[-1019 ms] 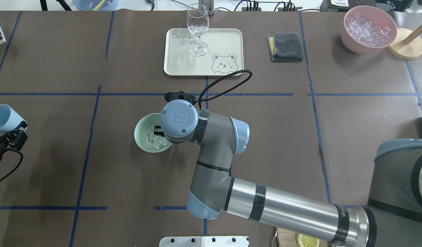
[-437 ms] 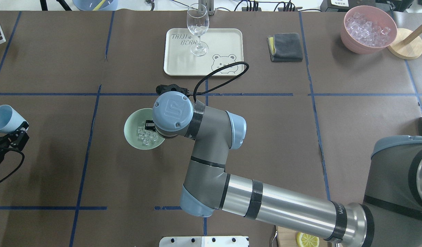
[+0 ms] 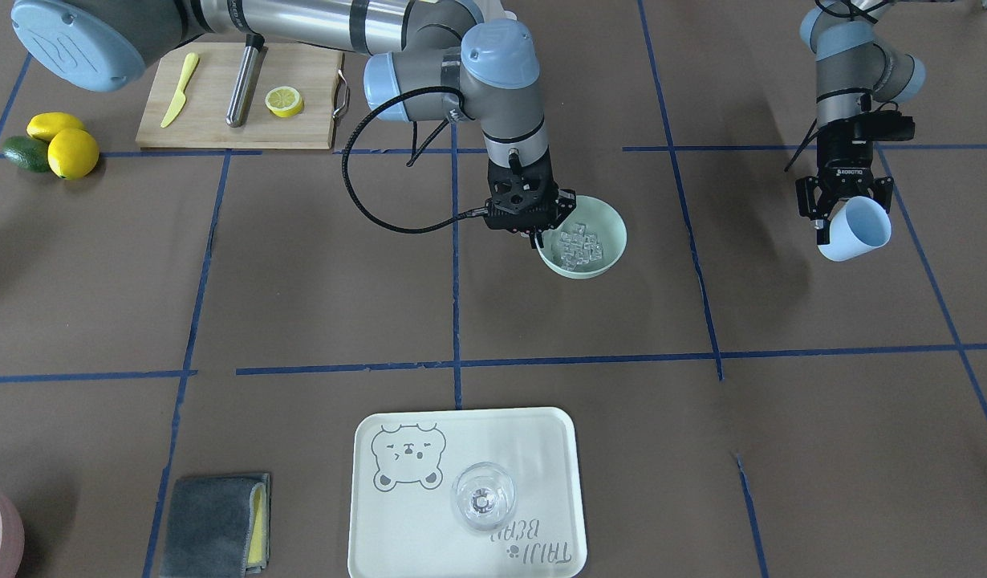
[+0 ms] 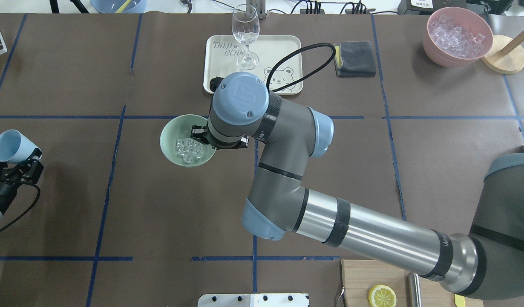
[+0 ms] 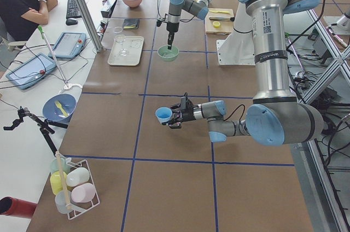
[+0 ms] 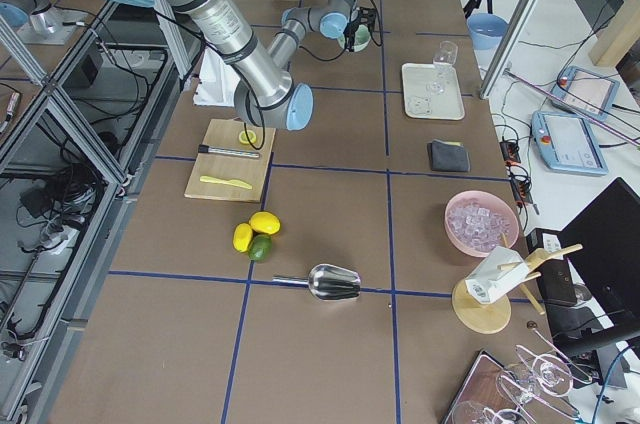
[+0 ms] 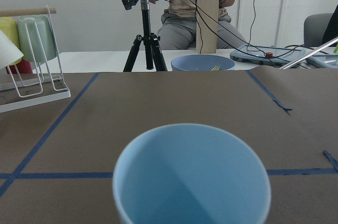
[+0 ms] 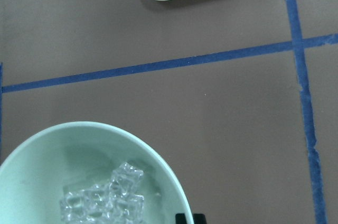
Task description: Pour ice into bowl
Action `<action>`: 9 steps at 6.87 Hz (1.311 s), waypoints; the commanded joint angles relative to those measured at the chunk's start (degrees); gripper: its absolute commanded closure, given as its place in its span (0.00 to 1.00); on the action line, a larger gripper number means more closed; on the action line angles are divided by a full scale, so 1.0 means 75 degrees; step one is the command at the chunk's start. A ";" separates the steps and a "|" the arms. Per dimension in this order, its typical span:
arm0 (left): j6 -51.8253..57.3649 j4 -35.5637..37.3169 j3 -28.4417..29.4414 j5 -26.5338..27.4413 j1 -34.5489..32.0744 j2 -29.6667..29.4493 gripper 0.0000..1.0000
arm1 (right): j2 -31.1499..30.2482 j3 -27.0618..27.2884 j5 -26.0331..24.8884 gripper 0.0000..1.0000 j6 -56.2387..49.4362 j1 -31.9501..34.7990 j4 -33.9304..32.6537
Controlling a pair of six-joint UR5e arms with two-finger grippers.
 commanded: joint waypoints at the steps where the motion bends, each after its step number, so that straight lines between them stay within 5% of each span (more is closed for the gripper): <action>1: -0.0063 0.0022 0.0164 0.0186 0.0026 -0.0169 1.00 | -0.0809 0.1179 0.0455 1.00 -0.0273 0.0461 -0.0577; 4: -0.0052 0.0034 0.0387 0.0186 0.0061 -0.0229 0.99 | -0.1340 0.1629 0.0527 1.00 -0.0533 0.0673 -0.0604; 5: -0.0051 0.0046 0.0387 0.0163 0.0073 -0.0229 0.90 | -0.1352 0.1629 0.0562 1.00 -0.0557 0.0708 -0.0604; 8: -0.0051 0.0081 0.0480 0.0139 0.0096 -0.0275 0.00 | -0.1575 0.1828 0.0562 1.00 -0.0638 0.0755 -0.0603; 9: -0.0075 0.0069 0.0469 0.0139 0.0085 -0.0275 0.00 | -0.1610 0.1828 0.0562 1.00 -0.0639 0.0755 -0.0592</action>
